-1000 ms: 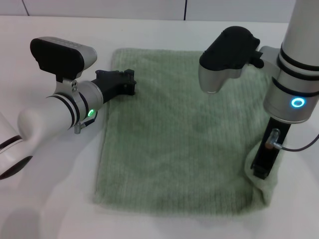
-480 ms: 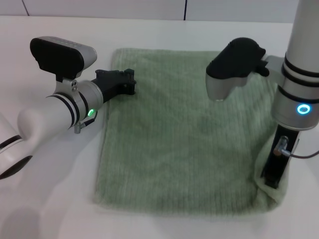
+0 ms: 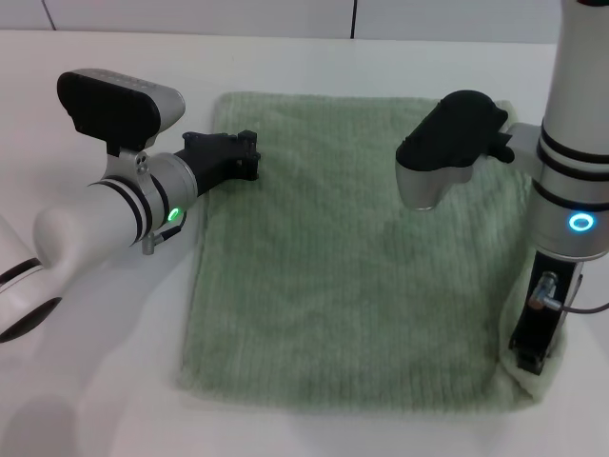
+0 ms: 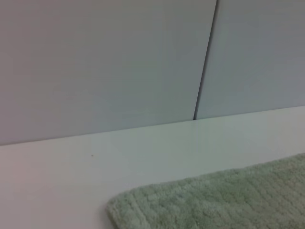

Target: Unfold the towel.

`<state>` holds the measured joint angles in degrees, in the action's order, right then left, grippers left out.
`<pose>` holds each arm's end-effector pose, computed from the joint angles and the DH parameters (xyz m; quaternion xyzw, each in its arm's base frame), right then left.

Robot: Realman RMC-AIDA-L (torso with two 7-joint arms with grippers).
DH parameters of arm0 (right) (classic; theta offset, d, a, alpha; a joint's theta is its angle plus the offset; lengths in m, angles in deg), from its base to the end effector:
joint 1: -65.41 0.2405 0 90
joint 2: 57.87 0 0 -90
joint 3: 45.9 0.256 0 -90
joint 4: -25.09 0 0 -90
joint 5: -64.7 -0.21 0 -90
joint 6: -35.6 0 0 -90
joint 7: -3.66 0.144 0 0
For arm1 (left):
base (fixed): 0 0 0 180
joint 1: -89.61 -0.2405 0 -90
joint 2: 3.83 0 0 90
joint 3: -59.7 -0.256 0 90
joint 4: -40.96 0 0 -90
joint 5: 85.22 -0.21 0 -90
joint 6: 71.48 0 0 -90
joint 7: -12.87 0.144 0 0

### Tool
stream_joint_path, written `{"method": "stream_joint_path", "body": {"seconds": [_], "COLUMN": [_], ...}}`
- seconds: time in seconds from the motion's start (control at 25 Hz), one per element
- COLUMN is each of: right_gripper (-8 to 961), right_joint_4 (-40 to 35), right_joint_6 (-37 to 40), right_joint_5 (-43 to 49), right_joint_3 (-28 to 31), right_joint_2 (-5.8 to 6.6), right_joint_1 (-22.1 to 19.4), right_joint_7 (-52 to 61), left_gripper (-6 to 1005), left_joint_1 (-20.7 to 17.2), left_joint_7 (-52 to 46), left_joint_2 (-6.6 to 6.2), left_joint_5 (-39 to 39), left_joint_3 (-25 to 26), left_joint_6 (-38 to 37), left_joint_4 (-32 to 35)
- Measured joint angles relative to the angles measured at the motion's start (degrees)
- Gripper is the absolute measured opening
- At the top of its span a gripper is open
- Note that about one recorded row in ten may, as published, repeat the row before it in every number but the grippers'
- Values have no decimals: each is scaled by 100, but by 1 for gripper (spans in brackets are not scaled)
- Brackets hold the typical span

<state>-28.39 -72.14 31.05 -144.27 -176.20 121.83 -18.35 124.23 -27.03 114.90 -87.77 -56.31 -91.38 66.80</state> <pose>0.1504 0.3238 -0.0460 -0.8355 0.3067 -0.4559 0.0084 -0.2603 0.3911 -0.0983 -0.8353 -0.3372 -0.1561 0.4053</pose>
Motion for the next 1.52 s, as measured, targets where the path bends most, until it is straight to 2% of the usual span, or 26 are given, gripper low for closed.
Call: {"method": "stream_joint_path", "body": {"seconds": [0.2, 0.4, 0.6, 0.84, 1.0, 1.2, 1.32, 1.4, 1.48, 1.52], "right_gripper": [64, 260, 313, 313, 312, 312, 312, 312, 312, 312], "right_joint_4": [18, -104, -368, -679, -617, -735, -1310, -1413, -1549, -1580], "right_joint_6": [4, 7, 7, 3, 63, 698, 1601, 1824, 2348, 2880], "right_joint_5": [234, 302, 266, -36, 17, 444, 653, 685, 751, 767], "right_joint_3": [-11, 35, 128, 501, 539, 422, 426, 425, 406, 372], "right_joint_2": [-53, -49, -46, -53, -56, -80, -84, -84, -90, -100], "right_joint_1": [41, 136, 241, 385, 393, 275, -13, -84, -239, -399], "right_joint_7": [10, 61, 82, 101, 58, -80, -170, -202, -311, -449], "left_gripper": [0, 0, -1, -1, -1, 0, 0, 0, 0, 0], "left_joint_1": [0, 0, 0, 0, 0, 0, -4, -6, -18, -62], "left_joint_7": [0, 0, 0, 0, 0, 0, 0, 0, 0, -1], "left_joint_2": [0, 0, 0, -7, -9, -9, -9, -9, -14, -28], "left_joint_5": [0, 0, 0, 0, 0, 0, 0, 0, 0, 0], "left_joint_3": [9, 9, 9, 8, 9, 15, 59, 76, 125, 206], "left_joint_6": [-5, -5, -5, -5, -5, -5, -14, -21, -48, -123], "left_joint_4": [0, 0, 1, 7, 16, 35, 46, 57, 90, 147]}}
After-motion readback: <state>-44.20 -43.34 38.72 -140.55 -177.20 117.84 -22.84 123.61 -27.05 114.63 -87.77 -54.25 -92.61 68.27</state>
